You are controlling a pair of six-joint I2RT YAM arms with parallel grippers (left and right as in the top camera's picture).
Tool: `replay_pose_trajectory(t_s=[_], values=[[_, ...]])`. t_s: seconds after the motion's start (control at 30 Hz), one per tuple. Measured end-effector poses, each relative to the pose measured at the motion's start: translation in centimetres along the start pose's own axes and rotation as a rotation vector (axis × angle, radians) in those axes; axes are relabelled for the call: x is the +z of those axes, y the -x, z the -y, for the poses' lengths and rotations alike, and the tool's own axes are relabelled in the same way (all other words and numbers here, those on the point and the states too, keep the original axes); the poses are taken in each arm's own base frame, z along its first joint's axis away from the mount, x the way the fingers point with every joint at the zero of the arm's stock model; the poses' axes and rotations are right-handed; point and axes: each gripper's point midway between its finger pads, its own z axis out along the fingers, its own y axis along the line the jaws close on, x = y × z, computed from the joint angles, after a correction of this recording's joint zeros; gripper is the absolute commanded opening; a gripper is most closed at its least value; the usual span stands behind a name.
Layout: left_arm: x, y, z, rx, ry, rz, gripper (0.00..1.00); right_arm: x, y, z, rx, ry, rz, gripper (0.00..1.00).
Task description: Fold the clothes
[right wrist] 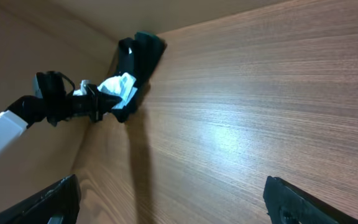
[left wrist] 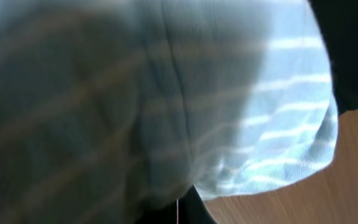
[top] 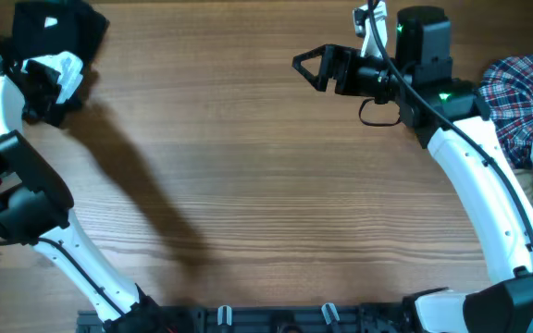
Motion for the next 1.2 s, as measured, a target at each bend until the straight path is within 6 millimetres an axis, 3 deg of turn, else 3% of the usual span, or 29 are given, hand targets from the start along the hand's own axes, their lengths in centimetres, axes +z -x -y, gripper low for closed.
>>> replay_pose_trajectory(t_s=[0.23,0.4,0.5,0.67,0.8,0.97,1.2], values=[[-1.1,0.7,1.1,0.021,-0.045,0.020,0.04,0.0,-0.1,0.0,-0.001,-0.001,-0.002,0.95],[-6.8,2.0,2.0,0.031,-0.047,0.091,0.04,0.0,-0.1,0.0,-0.002,-0.001,-0.002,0.95],[-8.2,2.7,0.6,0.002,-0.002,0.110,0.04,0.0,-0.1,0.0,-0.001,-0.001,-0.002,0.95],[-6.9,4.0,-2.8,-0.049,0.061,0.117,0.04,0.0,-0.1,0.0,-0.002,-0.001,-0.002,0.95],[-4.5,4.9,-3.9,-0.054,0.080,0.140,0.04,0.0,-0.1,0.0,-0.001,-0.001,-0.002,0.95],[-2.9,4.3,-5.0,-0.056,0.110,0.109,0.04,0.0,-0.1,0.0,-0.001,-0.001,-0.002,0.95],[-2.7,2.9,-5.6,-0.050,0.132,0.054,0.04,0.0,-0.1,0.0,-0.001,-0.001,-0.002,0.95]])
